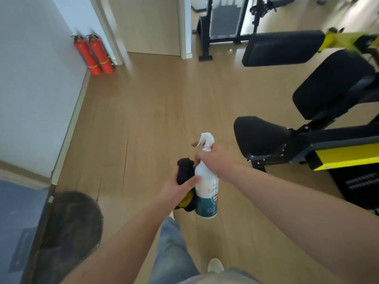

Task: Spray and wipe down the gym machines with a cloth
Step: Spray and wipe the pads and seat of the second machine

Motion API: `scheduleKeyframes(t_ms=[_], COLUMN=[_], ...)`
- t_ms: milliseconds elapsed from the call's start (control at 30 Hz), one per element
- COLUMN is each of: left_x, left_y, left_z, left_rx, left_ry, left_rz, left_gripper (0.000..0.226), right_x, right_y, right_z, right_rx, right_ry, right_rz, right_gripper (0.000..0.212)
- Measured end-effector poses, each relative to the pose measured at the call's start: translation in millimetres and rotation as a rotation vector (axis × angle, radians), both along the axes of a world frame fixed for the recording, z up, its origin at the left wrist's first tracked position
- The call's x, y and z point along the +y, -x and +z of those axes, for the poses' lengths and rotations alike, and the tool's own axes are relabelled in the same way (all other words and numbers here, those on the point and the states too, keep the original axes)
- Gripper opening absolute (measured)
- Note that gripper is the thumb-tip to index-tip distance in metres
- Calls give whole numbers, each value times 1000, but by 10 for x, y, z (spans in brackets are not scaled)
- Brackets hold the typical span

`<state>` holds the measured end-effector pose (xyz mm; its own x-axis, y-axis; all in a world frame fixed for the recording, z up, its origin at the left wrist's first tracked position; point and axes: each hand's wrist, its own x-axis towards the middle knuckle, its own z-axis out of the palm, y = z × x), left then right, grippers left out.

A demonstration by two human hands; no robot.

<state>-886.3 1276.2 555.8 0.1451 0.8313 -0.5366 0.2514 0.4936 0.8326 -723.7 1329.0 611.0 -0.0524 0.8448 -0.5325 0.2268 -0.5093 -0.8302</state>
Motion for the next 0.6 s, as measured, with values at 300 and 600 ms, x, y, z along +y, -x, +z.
scheduleKeyframes(t_ms=[300, 600], left_x=[2307, 3637], left_y=[-26, -775], left_z=[45, 79], left_rx=[34, -7], left_ry=[-168, -200], left_rz=[-569, -811], left_gripper=[70, 62], right_x=[1749, 2557], right_y=[20, -702], right_z=[29, -51], right_rx=[37, -45], right_ry=[-2, -42], right_rz=[-408, -631], right_gripper=[31, 56])
